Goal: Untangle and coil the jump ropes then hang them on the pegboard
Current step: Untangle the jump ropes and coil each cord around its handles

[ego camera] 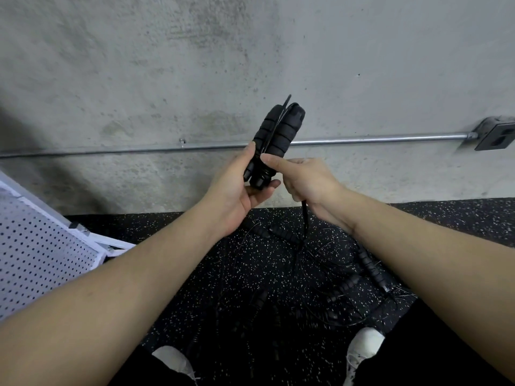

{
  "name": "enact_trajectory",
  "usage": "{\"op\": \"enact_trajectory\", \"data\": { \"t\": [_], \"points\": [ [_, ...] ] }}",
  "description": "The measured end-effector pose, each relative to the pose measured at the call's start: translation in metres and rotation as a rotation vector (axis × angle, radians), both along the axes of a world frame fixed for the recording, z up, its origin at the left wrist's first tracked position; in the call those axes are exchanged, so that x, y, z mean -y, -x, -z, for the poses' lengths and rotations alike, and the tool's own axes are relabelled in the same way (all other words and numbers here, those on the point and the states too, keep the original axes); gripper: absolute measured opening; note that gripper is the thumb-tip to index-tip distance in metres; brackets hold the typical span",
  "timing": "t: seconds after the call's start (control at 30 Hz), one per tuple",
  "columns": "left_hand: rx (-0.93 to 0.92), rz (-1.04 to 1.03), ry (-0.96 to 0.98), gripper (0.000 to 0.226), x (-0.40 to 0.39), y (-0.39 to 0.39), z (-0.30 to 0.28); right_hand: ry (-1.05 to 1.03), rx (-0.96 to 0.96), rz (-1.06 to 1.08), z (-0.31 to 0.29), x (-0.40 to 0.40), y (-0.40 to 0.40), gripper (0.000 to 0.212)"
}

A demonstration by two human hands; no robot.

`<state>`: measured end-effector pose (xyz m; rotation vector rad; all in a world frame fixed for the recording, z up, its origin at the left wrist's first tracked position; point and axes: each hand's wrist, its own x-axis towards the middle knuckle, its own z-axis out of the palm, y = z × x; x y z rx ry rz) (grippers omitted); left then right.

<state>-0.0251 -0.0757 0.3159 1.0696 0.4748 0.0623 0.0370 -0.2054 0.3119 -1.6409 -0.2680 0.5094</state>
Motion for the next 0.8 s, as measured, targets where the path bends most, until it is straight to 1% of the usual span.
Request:
{"op": "enact_trajectory", "data": {
  "t": [0.1,0.2,0.3,0.37,0.47,0.53,0.6,0.7,0.8],
  "points": [
    [-0.031,-0.112,-0.142,0.037,0.002,0.001,-0.001,0.017,0.002,-0.053,0.001,-0.002,0.005,0.035],
    [-0.048,-0.177,-0.172,0.027,-0.001,0.0,-0.003,0.102,0.072,-0.097,0.004,-0.007,0.009,0.042],
    [-0.076,-0.21,-0.073,0.022,-0.011,-0.002,-0.006,0.149,0.146,-0.133,0.004,-0.008,0.007,0.051],
    [-0.075,-0.233,0.047,0.023,-0.023,-0.004,-0.008,0.113,0.142,-0.172,0.004,-0.005,0.004,0.046],
    [-0.052,-0.235,0.225,0.021,-0.039,-0.008,-0.008,0.064,0.112,-0.317,0.007,-0.001,0.003,0.033],
    [-0.033,-0.185,0.277,0.02,-0.046,-0.009,-0.007,0.075,0.113,-0.414,0.01,0.003,0.002,0.027],
    [-0.023,-0.089,0.294,0.027,-0.05,-0.009,-0.006,0.132,0.146,-0.461,0.011,0.005,0.002,0.026],
    [-0.023,0.054,0.295,0.031,-0.049,-0.007,-0.009,0.23,0.201,-0.393,0.012,0.006,-0.003,0.033],
    [-0.056,0.205,0.246,0.039,-0.046,-0.002,-0.011,0.377,0.269,-0.337,0.012,0.008,-0.007,0.045]
  ]
}}
